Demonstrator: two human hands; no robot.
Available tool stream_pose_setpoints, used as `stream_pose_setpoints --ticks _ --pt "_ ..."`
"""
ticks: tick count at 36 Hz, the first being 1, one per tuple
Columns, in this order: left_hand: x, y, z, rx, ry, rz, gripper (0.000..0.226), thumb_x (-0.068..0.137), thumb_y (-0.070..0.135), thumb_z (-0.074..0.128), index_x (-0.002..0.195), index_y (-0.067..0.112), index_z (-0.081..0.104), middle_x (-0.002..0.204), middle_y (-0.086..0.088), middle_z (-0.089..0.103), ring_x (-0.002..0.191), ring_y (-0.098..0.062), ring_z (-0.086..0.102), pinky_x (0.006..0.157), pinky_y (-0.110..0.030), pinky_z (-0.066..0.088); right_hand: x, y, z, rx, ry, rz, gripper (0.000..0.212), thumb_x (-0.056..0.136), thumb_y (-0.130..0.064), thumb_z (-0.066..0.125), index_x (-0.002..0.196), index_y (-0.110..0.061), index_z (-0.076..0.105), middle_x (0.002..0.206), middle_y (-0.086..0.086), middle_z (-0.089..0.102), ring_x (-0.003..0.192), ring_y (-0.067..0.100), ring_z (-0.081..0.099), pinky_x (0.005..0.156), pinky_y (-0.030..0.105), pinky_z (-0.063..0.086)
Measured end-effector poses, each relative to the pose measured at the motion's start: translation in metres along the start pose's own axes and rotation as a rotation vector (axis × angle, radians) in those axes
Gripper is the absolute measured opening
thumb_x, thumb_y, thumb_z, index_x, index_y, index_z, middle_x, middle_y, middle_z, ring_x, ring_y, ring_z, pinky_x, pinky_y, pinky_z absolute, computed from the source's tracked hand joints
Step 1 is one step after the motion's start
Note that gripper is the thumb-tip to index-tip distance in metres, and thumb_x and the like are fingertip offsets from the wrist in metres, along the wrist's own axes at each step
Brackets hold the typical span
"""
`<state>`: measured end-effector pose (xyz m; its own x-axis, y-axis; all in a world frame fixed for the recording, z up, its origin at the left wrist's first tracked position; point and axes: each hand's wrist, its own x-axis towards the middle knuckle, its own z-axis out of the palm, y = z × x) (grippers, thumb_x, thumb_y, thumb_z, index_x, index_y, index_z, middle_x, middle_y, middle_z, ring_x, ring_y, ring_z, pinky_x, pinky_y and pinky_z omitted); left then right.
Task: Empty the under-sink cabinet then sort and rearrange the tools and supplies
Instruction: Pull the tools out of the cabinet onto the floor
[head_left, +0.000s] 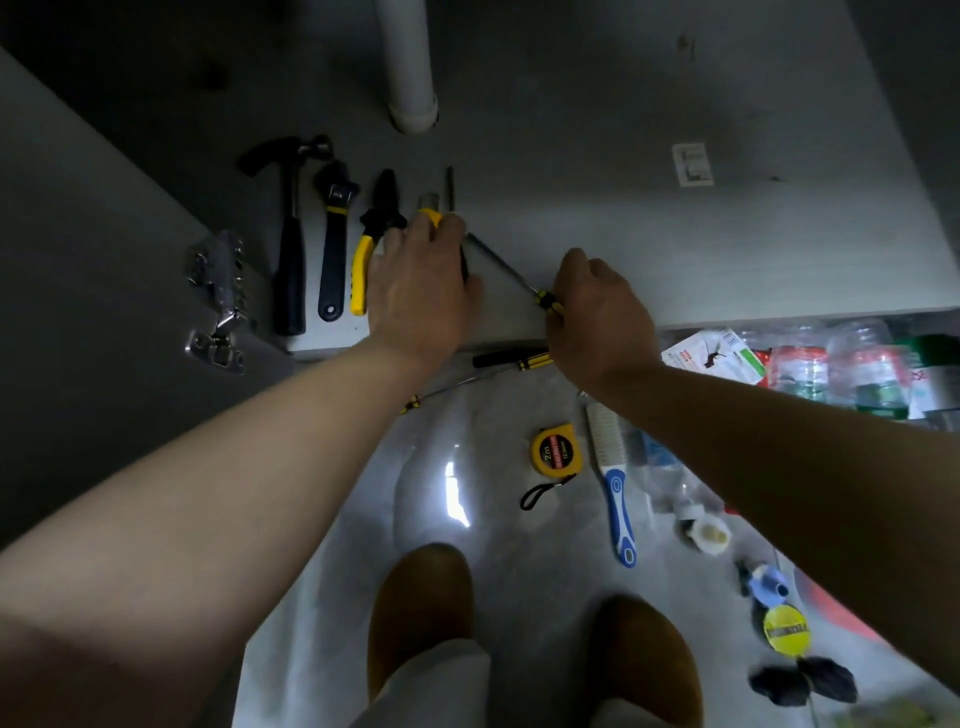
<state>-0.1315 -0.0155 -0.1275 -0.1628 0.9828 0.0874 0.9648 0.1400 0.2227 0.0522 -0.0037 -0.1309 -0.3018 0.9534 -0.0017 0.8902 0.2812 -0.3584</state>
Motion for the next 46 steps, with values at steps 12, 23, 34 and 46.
stream_pose_setpoints --ticks 12,23,34,46 --pt "-0.002 0.011 0.001 -0.012 -0.042 0.028 0.042 0.085 0.01 0.059 0.127 0.009 0.058 0.122 -0.016 0.061 0.119 -0.036 0.049 0.09 -0.039 0.042 -0.083 0.037 0.009 -0.177 -0.252 -0.434 0.039 0.085 -0.005 0.066 0.124 -0.005 0.061 0.116 0.016 0.059 0.097 0.03 0.059 0.071 0.04 0.052" --pt "-0.065 0.004 0.012 -0.239 -0.077 0.354 0.052 0.082 0.001 0.062 0.132 0.01 0.053 0.12 -0.01 0.053 0.104 -0.029 0.049 0.086 -0.041 0.048 -0.055 0.026 0.04 -0.324 -0.471 -0.2 0.047 0.085 -0.011 0.063 0.13 -0.02 0.055 0.129 0.011 0.048 0.112 0.031 0.056 0.071 0.037 0.048" --pt "-0.12 -0.046 0.038 -0.24 -0.308 0.292 0.033 0.093 0.025 0.055 0.123 0.017 0.045 0.113 0.0 0.044 0.101 -0.023 0.051 0.07 -0.03 0.042 -0.051 0.03 0.037 -0.281 -0.485 -0.016 0.04 0.093 -0.007 0.053 0.132 -0.01 0.054 0.129 0.012 0.048 0.108 0.031 0.06 0.084 0.044 0.058" --pt "-0.136 -0.08 0.05 0.061 -0.587 0.213 0.052 0.083 0.024 0.06 0.133 0.026 0.049 0.127 -0.001 0.05 0.113 -0.027 0.051 0.085 -0.035 0.046 -0.061 0.052 0.032 -0.385 -0.507 -0.206 0.044 0.093 -0.021 0.057 0.137 -0.017 0.048 0.135 0.011 0.048 0.12 0.027 0.048 0.103 0.043 0.044"
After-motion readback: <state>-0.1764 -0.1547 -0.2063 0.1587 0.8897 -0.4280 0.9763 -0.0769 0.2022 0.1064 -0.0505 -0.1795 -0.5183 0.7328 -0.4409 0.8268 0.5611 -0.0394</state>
